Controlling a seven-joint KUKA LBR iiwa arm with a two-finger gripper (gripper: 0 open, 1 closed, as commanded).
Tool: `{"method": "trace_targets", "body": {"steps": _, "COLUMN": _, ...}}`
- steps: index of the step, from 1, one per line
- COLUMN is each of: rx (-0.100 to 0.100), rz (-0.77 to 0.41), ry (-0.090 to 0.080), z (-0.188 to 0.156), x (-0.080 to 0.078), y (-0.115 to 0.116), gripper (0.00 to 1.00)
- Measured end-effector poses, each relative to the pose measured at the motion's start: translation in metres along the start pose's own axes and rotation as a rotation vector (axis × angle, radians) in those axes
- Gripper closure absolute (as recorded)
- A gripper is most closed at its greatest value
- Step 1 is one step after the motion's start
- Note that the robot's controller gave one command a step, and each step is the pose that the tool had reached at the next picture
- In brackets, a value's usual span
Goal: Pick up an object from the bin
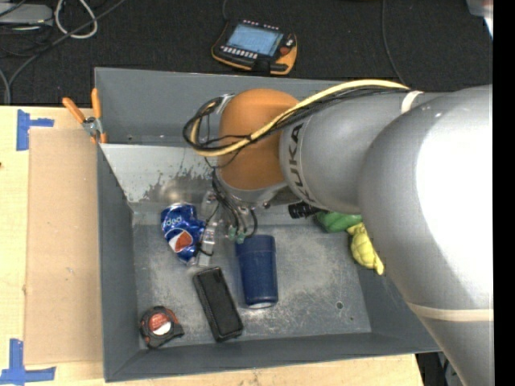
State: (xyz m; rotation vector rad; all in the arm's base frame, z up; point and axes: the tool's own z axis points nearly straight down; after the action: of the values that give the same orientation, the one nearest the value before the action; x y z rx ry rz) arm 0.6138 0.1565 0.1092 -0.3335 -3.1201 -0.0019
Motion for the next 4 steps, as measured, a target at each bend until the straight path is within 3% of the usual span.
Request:
{"method": "trace_targets", "body": {"steps": 1, "rx": -0.001, "rz": -0.179, "ry": -0.011, "z": -0.036, "x": 0.005, "y": 0.016, "gripper": 0.00}}
{"method": "trace_targets", "body": {"steps": 2, "rx": 0.003, "rz": 0.253, "ry": 0.007, "z": 0.012, "x": 0.027, "y": 0.014, "gripper": 0.00}}
{"method": "trace_targets", "body": {"steps": 3, "rx": -0.004, "rz": 0.085, "ry": -0.011, "z": 0.040, "x": 0.006, "y": 0.005, "gripper": 0.00}}
{"method": "trace_targets", "body": {"steps": 4, "rx": 0.017, "rz": -0.662, "ry": 0.000, "z": 0.038, "x": 0.005, "y": 0.065, "gripper": 1.00}}
